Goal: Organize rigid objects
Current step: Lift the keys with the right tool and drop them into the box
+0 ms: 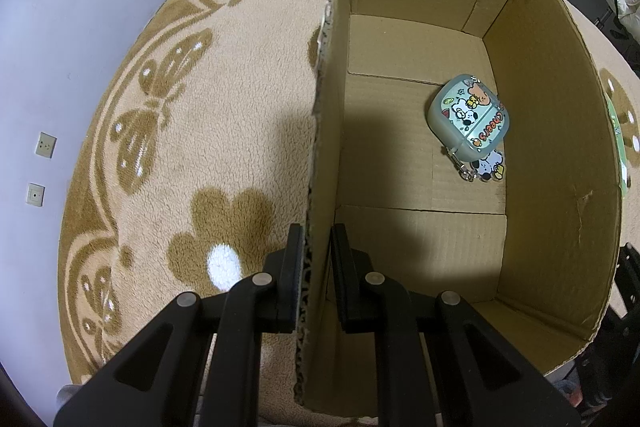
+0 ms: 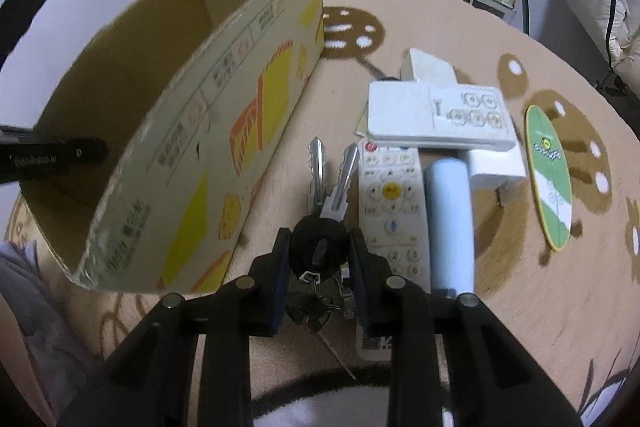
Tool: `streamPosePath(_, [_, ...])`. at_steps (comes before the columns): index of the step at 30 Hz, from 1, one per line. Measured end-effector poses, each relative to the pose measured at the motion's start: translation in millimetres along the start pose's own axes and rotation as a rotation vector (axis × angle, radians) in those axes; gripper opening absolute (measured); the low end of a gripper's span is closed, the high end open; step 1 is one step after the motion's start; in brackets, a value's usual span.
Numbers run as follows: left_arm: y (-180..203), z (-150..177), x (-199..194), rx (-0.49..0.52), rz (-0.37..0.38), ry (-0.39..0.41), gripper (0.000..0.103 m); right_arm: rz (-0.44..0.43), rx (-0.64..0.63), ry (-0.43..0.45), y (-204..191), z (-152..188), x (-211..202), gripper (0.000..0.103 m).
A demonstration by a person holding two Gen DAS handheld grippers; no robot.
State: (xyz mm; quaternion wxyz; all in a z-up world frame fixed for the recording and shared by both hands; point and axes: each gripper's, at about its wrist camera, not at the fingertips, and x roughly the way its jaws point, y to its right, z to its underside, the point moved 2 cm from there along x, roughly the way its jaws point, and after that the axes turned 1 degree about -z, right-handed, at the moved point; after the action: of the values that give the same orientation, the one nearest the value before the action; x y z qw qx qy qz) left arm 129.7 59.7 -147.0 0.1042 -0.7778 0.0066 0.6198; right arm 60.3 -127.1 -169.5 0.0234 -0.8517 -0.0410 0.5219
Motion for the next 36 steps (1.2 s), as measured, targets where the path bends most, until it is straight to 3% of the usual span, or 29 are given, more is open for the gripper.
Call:
streamPosePath(7, [0.2,0.2,-0.2,0.001,0.000,0.000,0.013,-0.002,0.029,0.067,14.5,-14.2,-18.7,0.029])
streamPosePath(18, [0.0,1.1,-0.4,0.000,0.001,-0.002,0.013,-0.020,0.013,0.186,2.0,-36.8,-58.9,0.028])
streamPosePath(19, [-0.9,0.7,-0.1,-0.002,0.003,-0.003,0.013,-0.018,0.010,0.198,1.0,-38.1,-62.8,0.026])
streamPosePath(20, [-1.6,0.5,0.1,-0.003,0.005,-0.003,0.013,-0.021,0.008,0.205,0.8,-41.3,-65.3,0.007])
streamPosePath(36, [-2.3,-0.3,0.1,0.000,0.003,-0.004,0.013,-0.033,-0.022,0.343,6.5,-101.5,-113.4,0.007])
